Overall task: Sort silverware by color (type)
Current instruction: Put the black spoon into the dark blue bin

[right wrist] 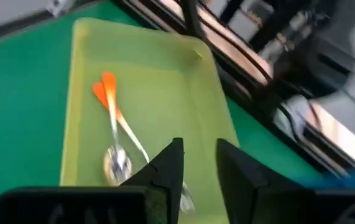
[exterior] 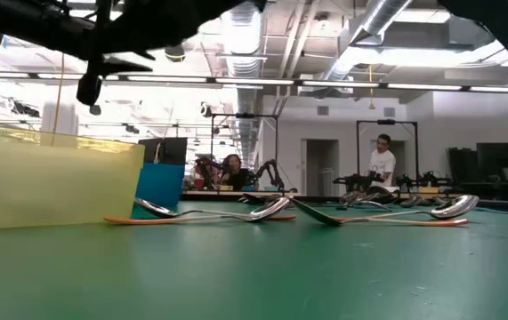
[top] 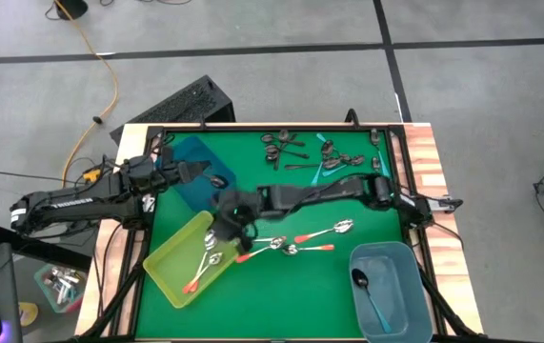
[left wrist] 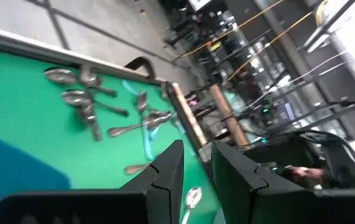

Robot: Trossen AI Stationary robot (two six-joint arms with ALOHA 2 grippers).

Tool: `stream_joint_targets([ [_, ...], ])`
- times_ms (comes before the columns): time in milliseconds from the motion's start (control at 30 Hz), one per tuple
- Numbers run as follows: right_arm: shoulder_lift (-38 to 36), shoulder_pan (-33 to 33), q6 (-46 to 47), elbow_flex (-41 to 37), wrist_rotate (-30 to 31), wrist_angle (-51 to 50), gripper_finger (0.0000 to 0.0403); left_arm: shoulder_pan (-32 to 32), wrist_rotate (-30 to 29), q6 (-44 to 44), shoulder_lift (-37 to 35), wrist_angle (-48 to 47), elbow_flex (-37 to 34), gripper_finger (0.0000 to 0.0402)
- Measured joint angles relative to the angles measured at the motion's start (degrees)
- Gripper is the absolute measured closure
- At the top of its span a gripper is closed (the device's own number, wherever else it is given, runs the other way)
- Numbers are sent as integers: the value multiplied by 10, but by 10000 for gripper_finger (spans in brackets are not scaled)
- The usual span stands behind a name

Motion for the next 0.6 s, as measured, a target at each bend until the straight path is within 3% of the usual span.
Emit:
stream_joint_targets([
  [167,-77,-32,3,0,29,-90,290,0,0,15,-12,43,0,333],
  [433,-180,-107,66,0,162,-232,290,0,0,42,-42,65,0,333],
  [600,-214,-174,140,0,163,-321,290,0,17,43,-49,71,0,333],
])
